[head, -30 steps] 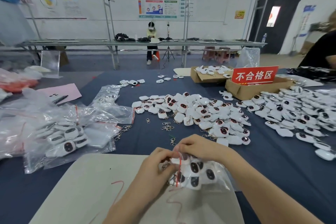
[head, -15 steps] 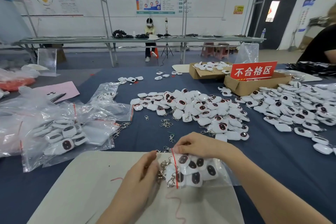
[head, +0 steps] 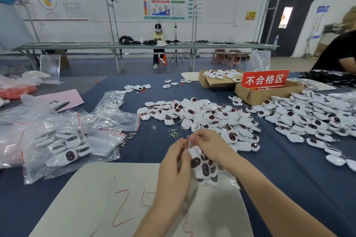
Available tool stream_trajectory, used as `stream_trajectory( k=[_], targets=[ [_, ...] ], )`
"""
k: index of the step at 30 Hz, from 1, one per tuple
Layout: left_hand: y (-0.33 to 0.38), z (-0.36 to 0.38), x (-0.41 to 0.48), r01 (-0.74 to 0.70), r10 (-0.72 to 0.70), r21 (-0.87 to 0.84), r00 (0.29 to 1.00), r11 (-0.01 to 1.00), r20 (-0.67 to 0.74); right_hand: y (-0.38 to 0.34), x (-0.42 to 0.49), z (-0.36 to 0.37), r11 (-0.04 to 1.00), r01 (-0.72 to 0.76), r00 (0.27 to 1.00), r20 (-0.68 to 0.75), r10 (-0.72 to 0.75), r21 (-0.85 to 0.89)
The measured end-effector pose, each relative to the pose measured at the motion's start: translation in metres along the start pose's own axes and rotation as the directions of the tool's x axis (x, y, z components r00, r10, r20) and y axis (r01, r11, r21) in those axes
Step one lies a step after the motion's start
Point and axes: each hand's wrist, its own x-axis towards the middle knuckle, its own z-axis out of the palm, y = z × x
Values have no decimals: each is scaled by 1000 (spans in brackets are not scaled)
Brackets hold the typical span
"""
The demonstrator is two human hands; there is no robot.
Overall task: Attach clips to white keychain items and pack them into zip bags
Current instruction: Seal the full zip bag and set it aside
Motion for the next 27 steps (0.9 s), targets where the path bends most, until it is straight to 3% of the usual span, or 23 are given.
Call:
stream_trajectory(
  k=[2, 6, 8, 10, 13, 16, 18, 22, 27],
  targets=[
    [13, -2, 15, -76, 76, 46, 997, 996, 4, -9, -2, -3, 995, 43, 996, -76, -37, 89],
    [40, -3, 44, -60, 58, 34, 995, 998, 78, -21, -8, -8, 955, 106, 978, -204, -49, 275],
    [52, -14, 52, -125, 123, 37, 991, 992, 44, -23, -11, -10, 929, 115, 966, -257, -22, 352],
    [56, -33, 56, -189, 192, 43, 978, 981, -82, -23, -12, -10, 902, 89, 966, -257, 25, 423],
    [31, -54, 42, -101, 98, -5, 975, 995, -200, -20, -9, -10, 852, 38, 966, -237, 102, 523],
    [-4, -48, 17, 37, -36, 10, 996, 999, -86, -21, -7, -10, 799, 47, 964, -235, 120, 599],
    [-14, -40, 9, 47, -47, 12, 999, 999, -19, -23, -6, -7, 735, 48, 966, -219, 138, 677],
    [-14, -30, 7, -34, 32, 58, 999, 998, 34, -23, -8, 1, 640, 22, 958, -199, 206, 768],
    [-1, -35, 29, -151, 166, 170, 983, 974, -73, -21, -12, -3, 592, 52, 951, -220, 216, 804]
  ],
)
